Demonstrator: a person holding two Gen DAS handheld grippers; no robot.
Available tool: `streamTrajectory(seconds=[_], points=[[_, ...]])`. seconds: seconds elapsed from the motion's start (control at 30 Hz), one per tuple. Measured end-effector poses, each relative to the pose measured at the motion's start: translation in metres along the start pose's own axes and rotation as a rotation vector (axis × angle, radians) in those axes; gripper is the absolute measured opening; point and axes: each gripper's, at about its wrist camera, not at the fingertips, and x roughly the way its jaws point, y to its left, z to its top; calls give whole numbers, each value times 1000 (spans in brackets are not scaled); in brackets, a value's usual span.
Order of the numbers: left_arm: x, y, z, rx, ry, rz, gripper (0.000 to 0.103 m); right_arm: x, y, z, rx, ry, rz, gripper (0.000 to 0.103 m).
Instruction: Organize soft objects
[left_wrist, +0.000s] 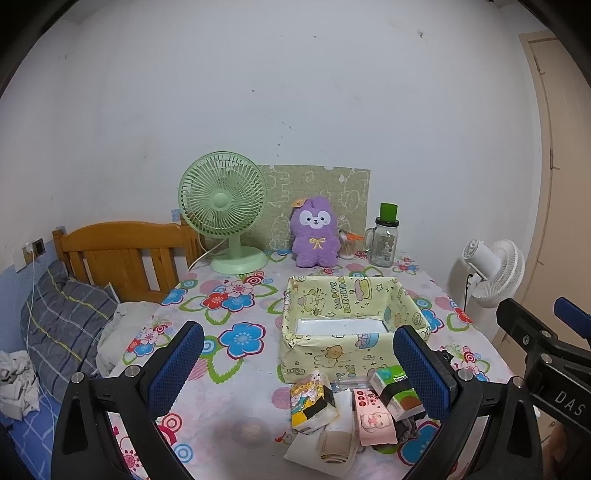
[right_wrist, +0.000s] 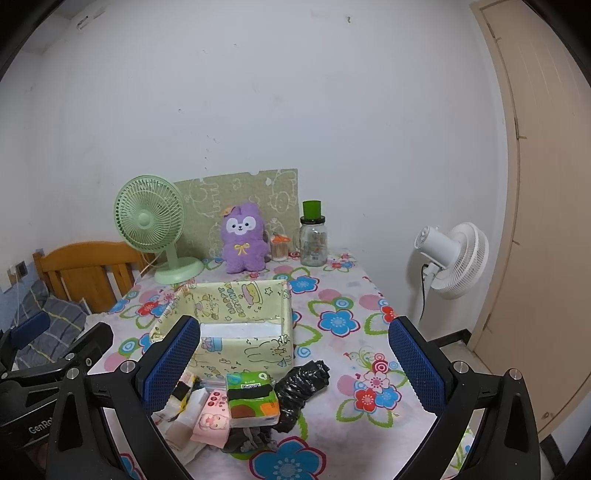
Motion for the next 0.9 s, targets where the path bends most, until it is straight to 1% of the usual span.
streamTrajectory(seconds=[0.9], points=[[2, 3, 0, -8, -6, -27, 103, 4, -3, -3, 6, 8, -11, 103]])
